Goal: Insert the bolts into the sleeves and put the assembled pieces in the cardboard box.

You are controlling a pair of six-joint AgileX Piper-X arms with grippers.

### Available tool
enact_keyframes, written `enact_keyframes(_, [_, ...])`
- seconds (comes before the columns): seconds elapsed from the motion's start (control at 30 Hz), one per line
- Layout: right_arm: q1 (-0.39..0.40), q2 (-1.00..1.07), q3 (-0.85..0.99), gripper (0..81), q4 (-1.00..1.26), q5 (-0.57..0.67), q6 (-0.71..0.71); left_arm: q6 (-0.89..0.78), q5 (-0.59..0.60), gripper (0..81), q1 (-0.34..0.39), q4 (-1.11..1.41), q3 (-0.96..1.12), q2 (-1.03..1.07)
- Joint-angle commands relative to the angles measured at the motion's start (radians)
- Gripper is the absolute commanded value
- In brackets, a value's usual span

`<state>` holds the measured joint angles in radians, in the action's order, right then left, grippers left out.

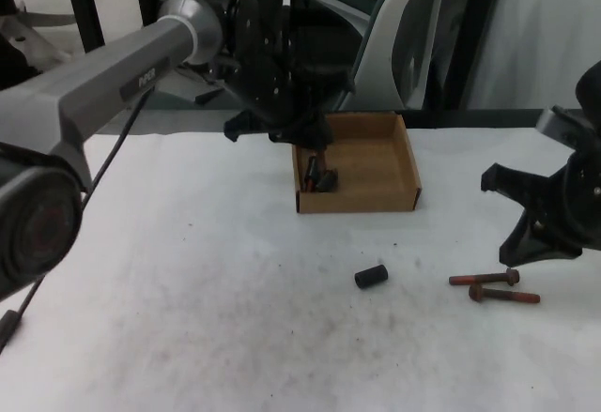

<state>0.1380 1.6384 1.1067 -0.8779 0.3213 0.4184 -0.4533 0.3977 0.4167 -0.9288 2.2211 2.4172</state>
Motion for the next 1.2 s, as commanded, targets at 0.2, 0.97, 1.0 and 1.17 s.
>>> enact_keyframes(0.2, [-0.013, 0.006, 0.012, 11.1, 0.044, -0.074, 0.126, 0.036, -0.012, 0.8, 0.001, -0.103, 0.046, 0.039])
enact_keyframes(0.97, [-0.015, 0.117, 0.008, 44.6, 0.203, -0.083, 0.54, 0.042, -0.015, 0.8, 0.001, -0.077, 0.044, 0.043])
enact_keyframes(1.0, [-0.015, 0.117, 0.008, 44.6, 0.215, -0.091, 0.551, 0.053, -0.015, 0.8, 0.001, -0.077, 0.044, 0.043])
enact_keyframes(1.17, [-0.015, 0.117, 0.008, 44.6, 0.229, -0.113, 0.588, 0.059, -0.015, 0.8, 0.001, -0.077, 0.044, 0.043])
